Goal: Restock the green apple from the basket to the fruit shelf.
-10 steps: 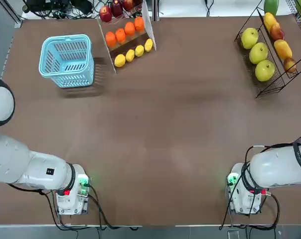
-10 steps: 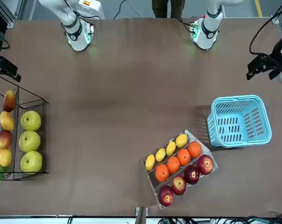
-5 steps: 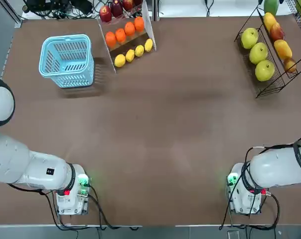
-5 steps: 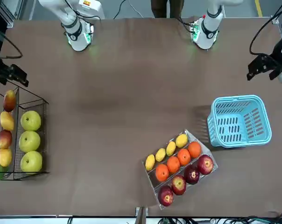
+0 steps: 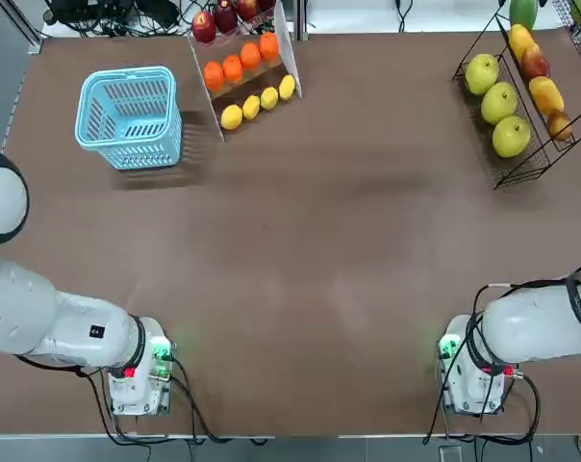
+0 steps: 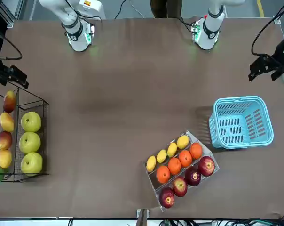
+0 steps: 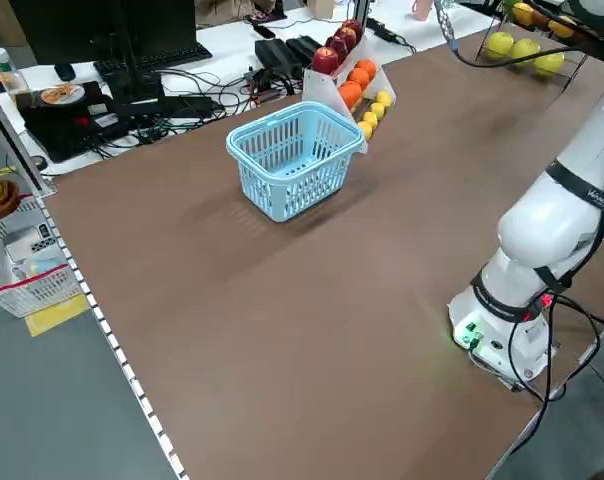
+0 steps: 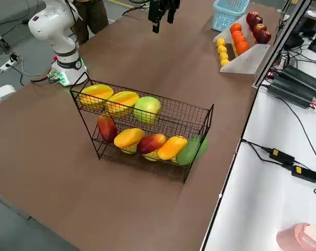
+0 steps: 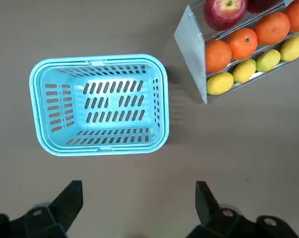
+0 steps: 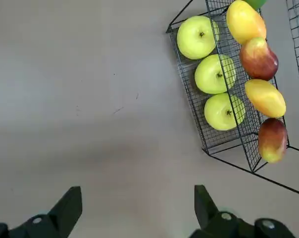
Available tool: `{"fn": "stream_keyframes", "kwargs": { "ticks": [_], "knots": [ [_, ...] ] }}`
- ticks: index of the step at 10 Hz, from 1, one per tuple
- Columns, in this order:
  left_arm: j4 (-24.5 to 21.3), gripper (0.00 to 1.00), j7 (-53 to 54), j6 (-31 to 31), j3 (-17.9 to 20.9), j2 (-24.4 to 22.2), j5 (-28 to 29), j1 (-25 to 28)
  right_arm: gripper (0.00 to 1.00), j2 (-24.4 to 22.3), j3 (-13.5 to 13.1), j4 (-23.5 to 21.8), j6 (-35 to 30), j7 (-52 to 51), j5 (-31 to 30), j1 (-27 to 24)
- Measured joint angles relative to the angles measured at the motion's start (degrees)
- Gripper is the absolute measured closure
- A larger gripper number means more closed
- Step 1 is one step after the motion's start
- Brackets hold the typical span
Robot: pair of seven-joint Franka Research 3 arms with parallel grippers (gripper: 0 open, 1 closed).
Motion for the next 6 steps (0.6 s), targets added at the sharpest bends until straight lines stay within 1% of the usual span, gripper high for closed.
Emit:
{"fn": "stream_keyframes", "kwargs": {
  "ticks": [6],
  "knots": [
    [0.0,0.0,0.0,0.0,0.0,0.0,0.0,0.0,0.0,0.0,-0.1,-0.2,0.8,-0.7,1.7,0.0]
  ]
}}
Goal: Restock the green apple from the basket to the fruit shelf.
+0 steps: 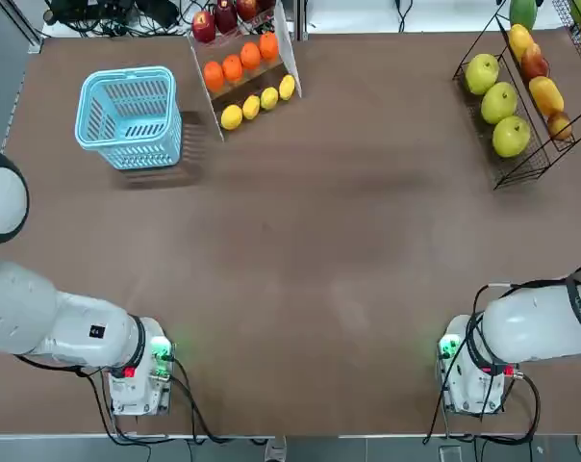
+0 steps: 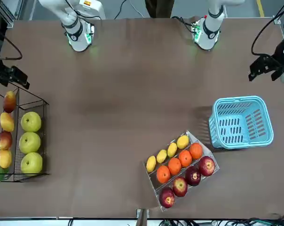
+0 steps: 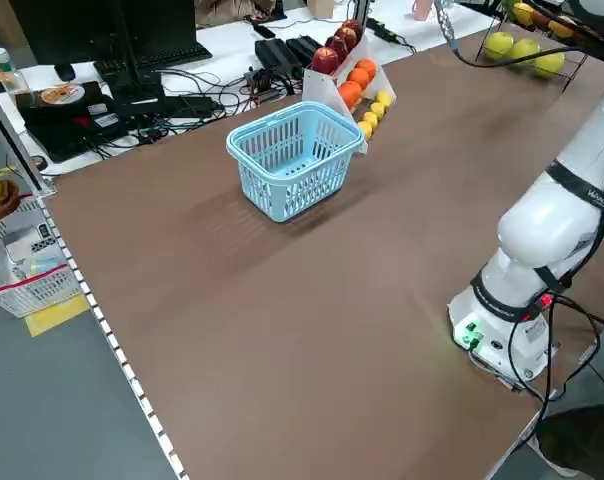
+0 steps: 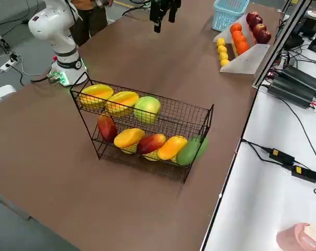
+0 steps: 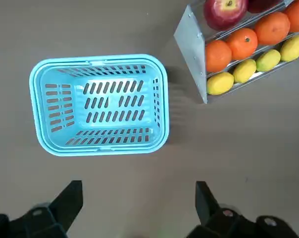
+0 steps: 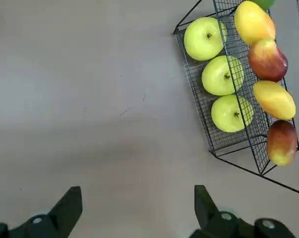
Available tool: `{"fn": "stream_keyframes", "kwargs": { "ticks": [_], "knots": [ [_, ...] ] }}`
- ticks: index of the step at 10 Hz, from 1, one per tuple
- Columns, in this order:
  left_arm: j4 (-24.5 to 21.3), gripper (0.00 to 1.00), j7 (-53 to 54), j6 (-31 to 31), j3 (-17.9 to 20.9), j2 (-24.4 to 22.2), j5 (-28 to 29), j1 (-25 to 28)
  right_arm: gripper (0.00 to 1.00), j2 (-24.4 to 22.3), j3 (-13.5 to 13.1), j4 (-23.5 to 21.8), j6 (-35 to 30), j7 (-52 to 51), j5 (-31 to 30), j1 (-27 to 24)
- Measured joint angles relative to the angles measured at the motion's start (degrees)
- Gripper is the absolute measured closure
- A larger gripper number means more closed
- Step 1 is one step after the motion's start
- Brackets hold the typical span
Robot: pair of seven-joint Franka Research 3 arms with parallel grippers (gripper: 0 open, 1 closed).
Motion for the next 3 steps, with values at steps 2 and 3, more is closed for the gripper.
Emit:
{"fn": "stream_keyframes", "kwargs": {
  "ticks": [2,3],
  "knots": [
    [0.0,0.0,0.0,0.0,0.0,0.0,0.0,0.0,0.0,0.0,-0.1,-0.7,0.8,-5.5,0.1,0.0],
    [0.0,0.0,0.0,0.0,0.0,0.0,0.0,0.0,0.0,0.0,-0.1,-1.0,1.1,-7.5,0.1,0.0]
  ]
}}
